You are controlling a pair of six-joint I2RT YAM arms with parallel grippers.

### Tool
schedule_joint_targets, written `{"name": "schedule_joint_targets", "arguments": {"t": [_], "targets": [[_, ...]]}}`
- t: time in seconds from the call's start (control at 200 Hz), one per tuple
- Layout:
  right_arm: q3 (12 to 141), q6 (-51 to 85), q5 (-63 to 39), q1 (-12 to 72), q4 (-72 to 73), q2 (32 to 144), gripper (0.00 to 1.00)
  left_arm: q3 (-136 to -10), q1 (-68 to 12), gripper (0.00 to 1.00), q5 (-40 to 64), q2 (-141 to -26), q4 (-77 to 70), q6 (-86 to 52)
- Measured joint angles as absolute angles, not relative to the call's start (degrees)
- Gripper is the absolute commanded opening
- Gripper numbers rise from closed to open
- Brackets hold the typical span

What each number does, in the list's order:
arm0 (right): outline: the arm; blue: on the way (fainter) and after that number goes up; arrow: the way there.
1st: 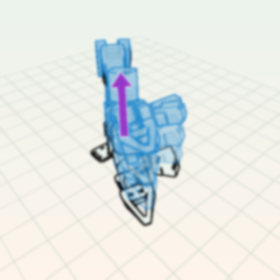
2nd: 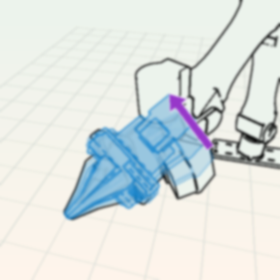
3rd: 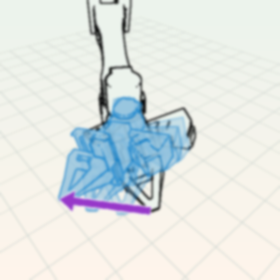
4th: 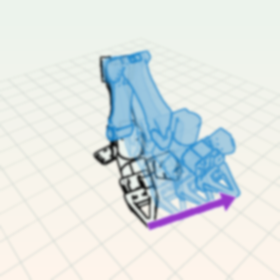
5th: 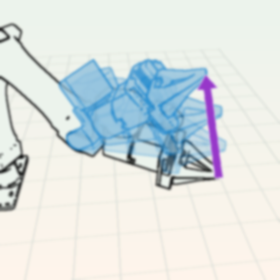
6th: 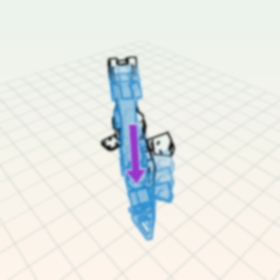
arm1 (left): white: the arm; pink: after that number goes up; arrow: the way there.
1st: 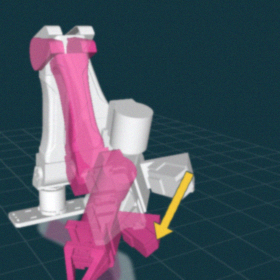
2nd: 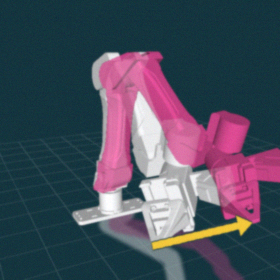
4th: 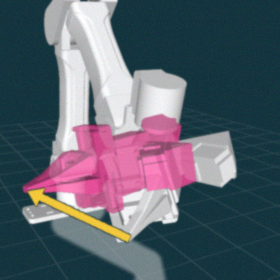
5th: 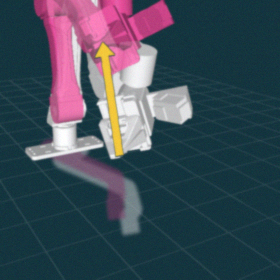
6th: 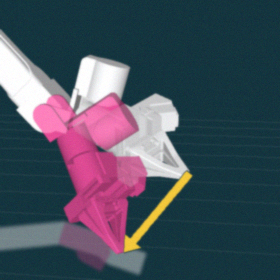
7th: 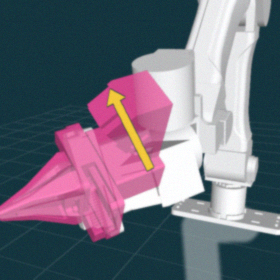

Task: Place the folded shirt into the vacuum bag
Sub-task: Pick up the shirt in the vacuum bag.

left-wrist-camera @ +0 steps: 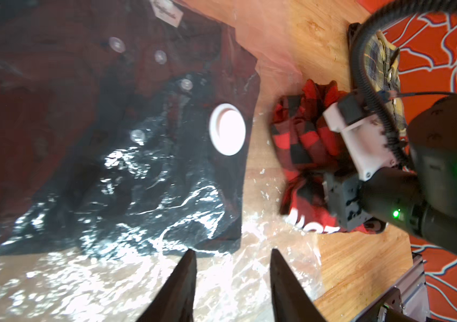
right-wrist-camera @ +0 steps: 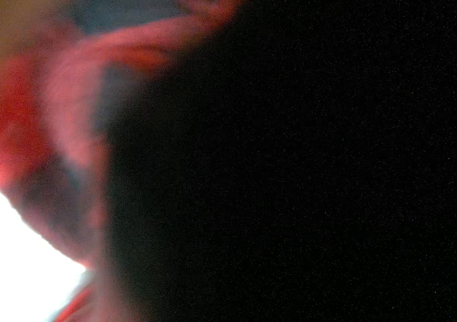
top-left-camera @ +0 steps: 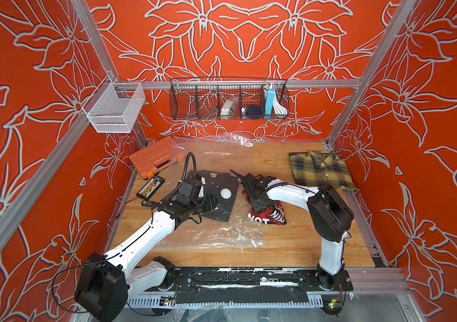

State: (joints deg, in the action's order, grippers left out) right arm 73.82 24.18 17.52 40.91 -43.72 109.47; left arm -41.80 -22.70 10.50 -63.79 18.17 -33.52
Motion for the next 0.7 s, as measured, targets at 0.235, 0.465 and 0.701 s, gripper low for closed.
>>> {"name": "schedule_joint_targets", "arguments": {"t": [0.235,0.465,0.701], "targets": [[74.13,20.32,21.06,33.41,-50.06,103.9,0.03,-41.17,-16.73,0.45,7.27,-65.47,17.61,-36.05],[85.01,21.21,14.5,41.6,-50.87,98.24,0.0,-43.79,-14.24,0.51,-3.36,-72.25,18.68,-36.16],[96.4,26.92,1.96,49.36,-44.25,106.61,0.0,-45.32,-7.53,0.49,-9.17,-76.49,17.93,-35.0]]}}
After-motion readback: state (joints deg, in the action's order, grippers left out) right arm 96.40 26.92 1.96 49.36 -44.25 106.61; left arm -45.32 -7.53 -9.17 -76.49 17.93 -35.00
